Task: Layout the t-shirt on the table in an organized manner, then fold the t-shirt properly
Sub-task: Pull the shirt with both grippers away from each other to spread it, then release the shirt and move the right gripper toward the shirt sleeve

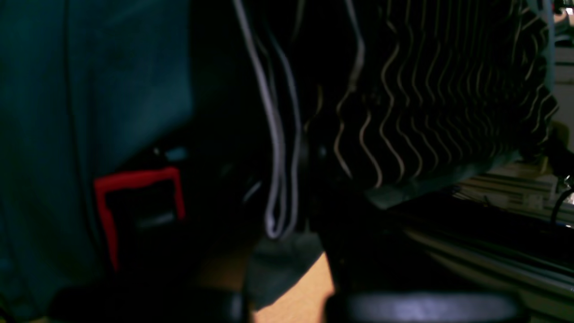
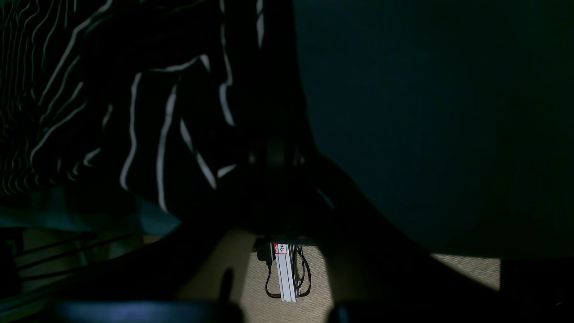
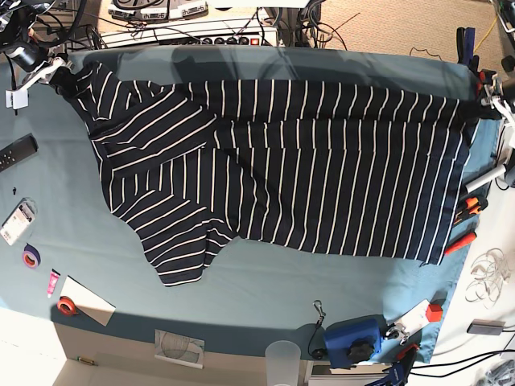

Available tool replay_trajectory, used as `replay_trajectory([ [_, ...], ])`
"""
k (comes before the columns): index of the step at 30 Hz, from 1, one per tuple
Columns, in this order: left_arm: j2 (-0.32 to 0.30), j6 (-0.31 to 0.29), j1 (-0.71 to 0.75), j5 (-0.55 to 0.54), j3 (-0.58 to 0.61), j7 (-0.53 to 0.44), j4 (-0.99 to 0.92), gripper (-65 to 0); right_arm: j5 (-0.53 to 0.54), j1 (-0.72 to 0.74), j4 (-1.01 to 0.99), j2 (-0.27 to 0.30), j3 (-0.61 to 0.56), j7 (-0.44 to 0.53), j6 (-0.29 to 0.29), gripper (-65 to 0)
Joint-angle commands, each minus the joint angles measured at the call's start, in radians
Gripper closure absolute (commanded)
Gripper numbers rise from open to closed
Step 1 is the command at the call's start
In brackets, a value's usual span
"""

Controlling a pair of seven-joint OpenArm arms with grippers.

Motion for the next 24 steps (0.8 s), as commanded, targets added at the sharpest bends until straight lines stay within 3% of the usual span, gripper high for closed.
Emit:
replay_trajectory([
  [1, -0.021, 0.005, 0.017, 0.031, -0.006, 0.023, 0.003, 0.0, 0.012, -0.003, 0.016, 0.023, 0.014, 0.025, -0.002, 0.0],
  [19, -0.021, 0.012, 0.042, 0.057, -0.006, 0.023, 0.004, 0.0, 0.01, -0.066, 0.016, 0.024, 0.015, 0.025, -0.002, 0.0],
  [24, -0.022, 0.0, 0.041, 0.005, -0.006, 0.023, 0.004, 0.0, 0.03, -0.066, 0.016, 0.024, 0.014, 0.025, -0.002, 0.0],
])
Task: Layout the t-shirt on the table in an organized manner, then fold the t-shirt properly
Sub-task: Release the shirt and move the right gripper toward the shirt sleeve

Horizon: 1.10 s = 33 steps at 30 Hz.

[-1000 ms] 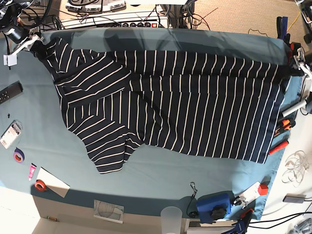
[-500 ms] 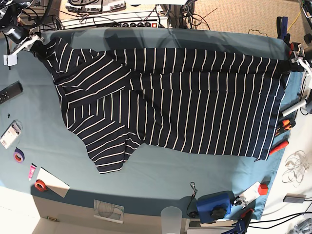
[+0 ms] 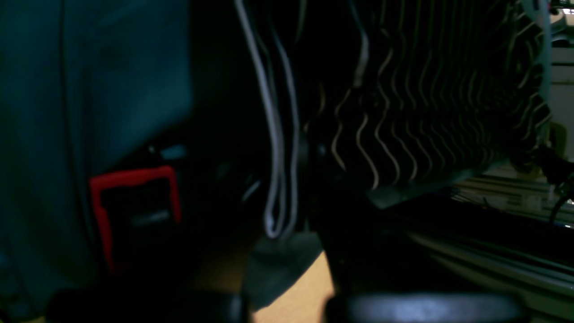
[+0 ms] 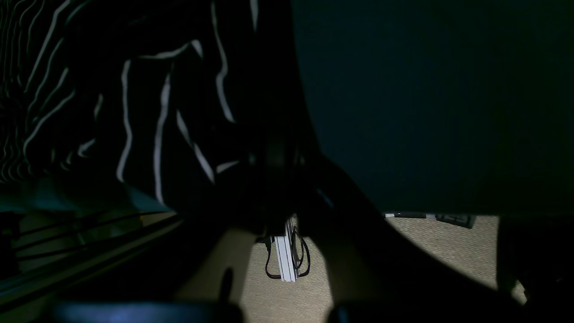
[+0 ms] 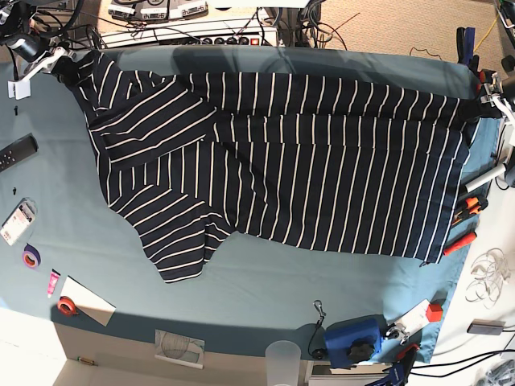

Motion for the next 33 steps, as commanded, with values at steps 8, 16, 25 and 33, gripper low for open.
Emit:
replay_trajectory([
  [8, -0.033, 0.013, 0.019, 0.028, -0.008, 0.051, 0.006, -22.6, 0.123, -0.005, 0.016, 0.029, 0.014, 0.024, -0.002, -18.7],
  [16, -0.043, 0.012, 0.019, 0.027, -0.149, 0.051, 0.11, -22.6, 0.366, -0.005, 0.016, 0.048, 0.072, 0.024, -0.002, -18.7],
  [25, -0.043, 0.012, 0.001, 0.028, -0.169, 0.016, 0.204, -22.6, 0.366, 0.115, 0.018, 0.084, 0.228, 0.024, -0.002, -18.6],
  [33, -0.043, 0.012, -0.144, 0.153, -0.049, -0.106, 0.211, -22.6, -0.106, 0.351, 0.013, 0.177, -0.023, 0.137, -0.008, -18.5],
])
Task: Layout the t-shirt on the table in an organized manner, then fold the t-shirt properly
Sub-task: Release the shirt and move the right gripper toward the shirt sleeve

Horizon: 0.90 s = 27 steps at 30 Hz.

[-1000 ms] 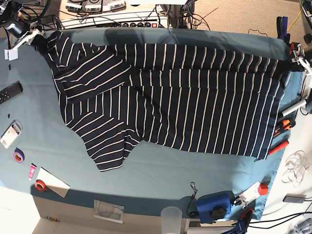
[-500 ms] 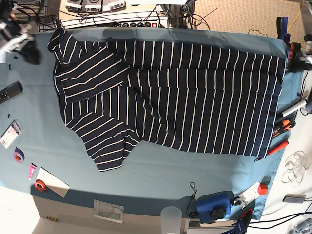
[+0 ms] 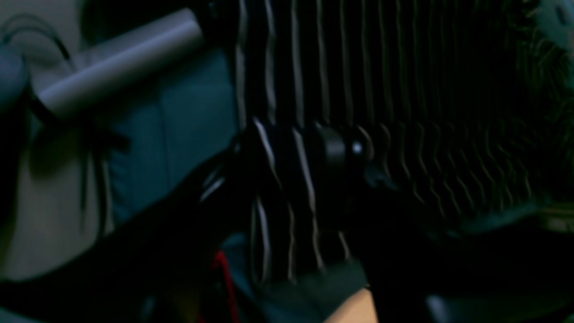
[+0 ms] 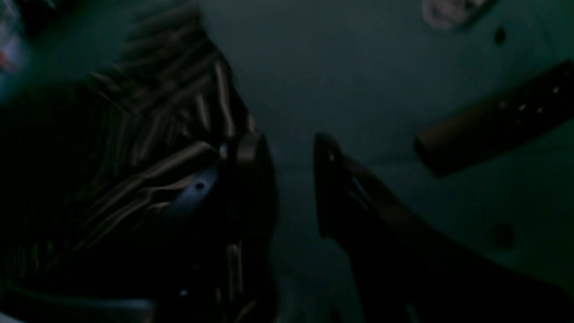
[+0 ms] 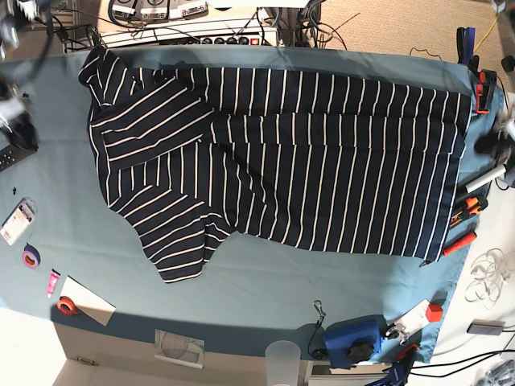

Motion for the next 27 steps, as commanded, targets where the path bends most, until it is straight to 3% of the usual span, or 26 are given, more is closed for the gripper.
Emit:
replay_trajectory([
  [1, -0.027, 0.0, -0.026, 0.019, 0.006, -0.06, 0.014, -22.6, -0.034, 0.051, 0.016, 0.037, -0.038, 0.085, -0.023, -18.5],
  [4, -0.028, 0.042, -0.074, 0.129, 0.039, -0.14, 0.014, -22.6, -0.234, 0.169, -0.007, 0.037, -0.193, 0.162, -0.063, -18.5],
  [6, -0.027, 0.073, -0.105, 0.163, 0.048, -0.132, 0.014, -22.6, -0.294, 0.251, -0.079, 0.037, -0.297, 0.184, -0.064, -18.5],
  [12, -0.028, 0.082, -0.135, 0.18, 0.048, -0.125, 0.014, -22.6, -0.341, 0.54, -0.462, 0.037, -0.544, 0.283, -0.063, -18.5],
  [18, -0.027, 0.083, -0.135, 0.179, 0.048, -0.126, 0.014, -22.6, -0.487, 0.76, -0.738, 0.029, -0.779, 0.366, -0.061, -18.5],
  [22, -0.027, 0.083, -0.135, 0.175, 0.048, -0.128, 0.014, -22.6, -0.519, 0.843, -0.873, 0.015, -0.926, 0.366, -0.103, -18.4],
  [27, -0.027, 0.082, -0.135, 0.174, 0.048, -0.129, 0.014, -22.6, -0.549, 0.843, -0.949, -0.022, -0.993, 0.383, -0.104, -18.4],
])
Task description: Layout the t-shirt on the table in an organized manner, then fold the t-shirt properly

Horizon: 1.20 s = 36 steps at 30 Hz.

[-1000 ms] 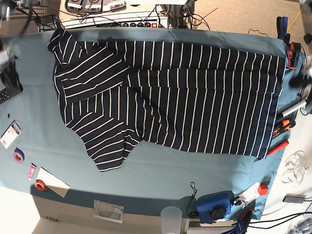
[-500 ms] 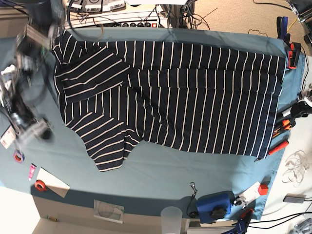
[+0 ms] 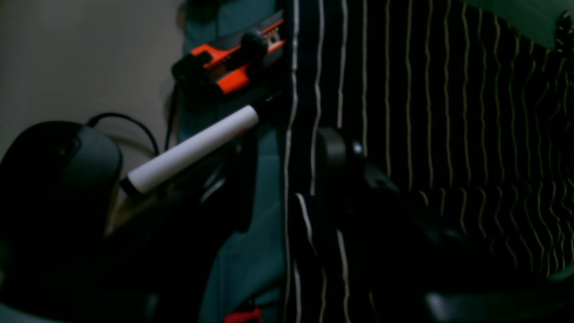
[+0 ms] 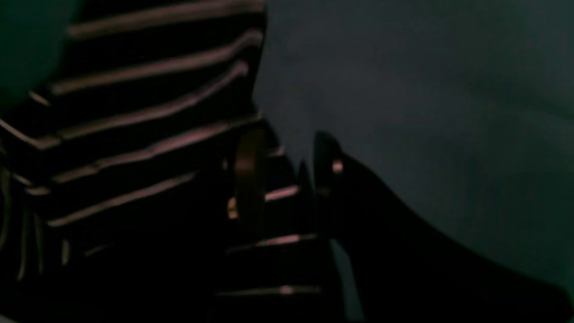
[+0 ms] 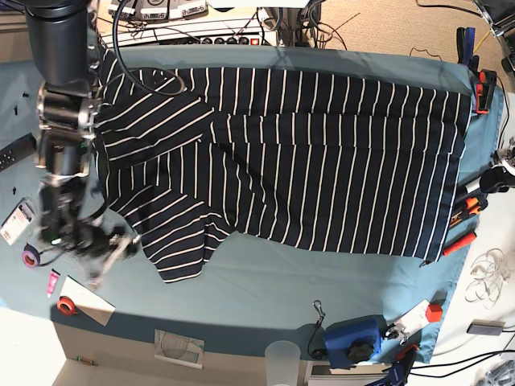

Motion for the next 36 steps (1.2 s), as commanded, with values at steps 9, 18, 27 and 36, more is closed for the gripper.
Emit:
replay_trajectory([
  [9, -0.027, 0.0, -0.012, -0.04, -0.007, -0.018, 0.015, -22.6, -0.029, -0.037, 0.003, -0.064, 0.003, 0.014, -0.013, -18.4],
  [18, -0.027, 0.0, -0.011, -0.04, -0.007, -0.016, 0.015, -22.6, -0.228, -0.037, 0.074, -0.06, 0.004, 0.022, -0.134, 0.0],
  [27, -0.027, 0.0, -0.01, -0.04, -0.007, -0.015, 0.015, -22.6, -0.23, -0.055, 0.09, 0.012, 0.088, 0.025, -0.221, 0.0],
  [36, -0.027, -0.008, -0.01, -0.04, -0.007, -0.016, 0.015, -22.6, -0.171, -0.122, 0.09, 0.011, 0.214, 0.041, -0.051, -4.8],
])
